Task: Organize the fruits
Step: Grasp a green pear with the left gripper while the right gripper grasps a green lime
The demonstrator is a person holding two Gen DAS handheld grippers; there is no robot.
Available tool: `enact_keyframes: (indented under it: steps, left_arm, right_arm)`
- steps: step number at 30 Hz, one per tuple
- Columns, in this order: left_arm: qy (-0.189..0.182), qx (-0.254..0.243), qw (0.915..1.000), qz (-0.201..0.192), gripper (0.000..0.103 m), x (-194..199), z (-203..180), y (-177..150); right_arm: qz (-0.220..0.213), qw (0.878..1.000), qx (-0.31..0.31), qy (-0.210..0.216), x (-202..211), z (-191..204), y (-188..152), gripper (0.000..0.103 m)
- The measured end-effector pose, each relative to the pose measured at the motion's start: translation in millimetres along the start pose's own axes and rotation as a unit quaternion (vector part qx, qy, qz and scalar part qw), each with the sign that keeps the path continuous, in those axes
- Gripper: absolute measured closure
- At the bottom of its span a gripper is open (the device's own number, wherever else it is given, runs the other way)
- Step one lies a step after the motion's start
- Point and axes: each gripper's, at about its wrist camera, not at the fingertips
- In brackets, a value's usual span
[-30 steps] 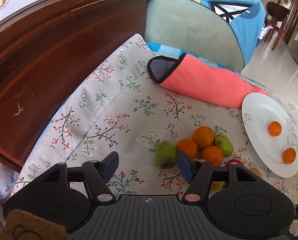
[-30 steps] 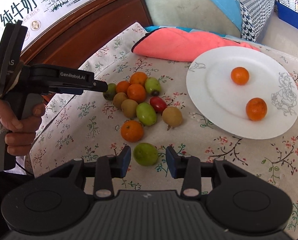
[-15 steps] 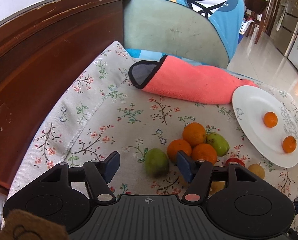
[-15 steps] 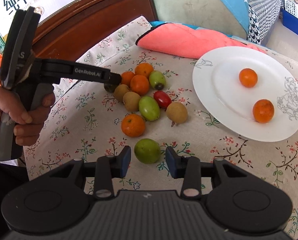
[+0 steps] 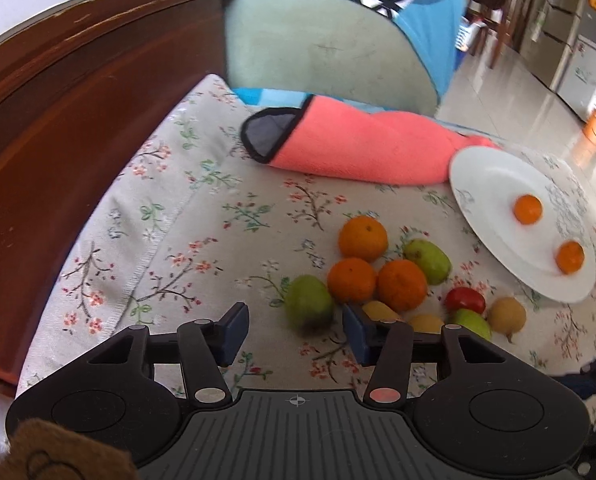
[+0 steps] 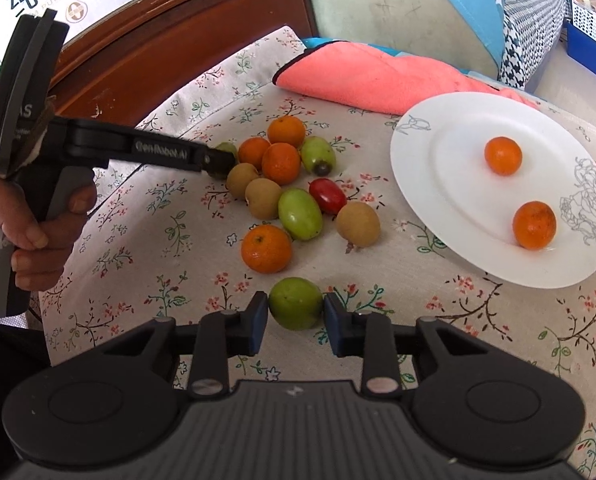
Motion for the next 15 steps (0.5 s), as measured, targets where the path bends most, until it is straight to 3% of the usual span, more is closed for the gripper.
enact_keyframes:
  steps: [10, 15]
  left_arm:
    - [0.007, 0.012, 0.9999, -0.006, 0.056, -11.2, 3.2, -2.5]
    - [0.003, 0.011, 0.9998, -0.016, 0.078, -10.3, -0.2, -2.4]
  right_arm:
    - [-0.004, 1.000, 0.001, -0.001, -0.6, 1.2, -1.1, 0.073]
    - [-0.005, 1.000, 0.005, 0.000, -1.6, 2.7, 0.0, 0.073]
Point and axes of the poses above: each gripper's, at about its wrist camera, not at the fingertips, and x roughly against the way its jaws point, z to its left, y to its top, and after that the axes turned 9 degrees about -z, right-handed
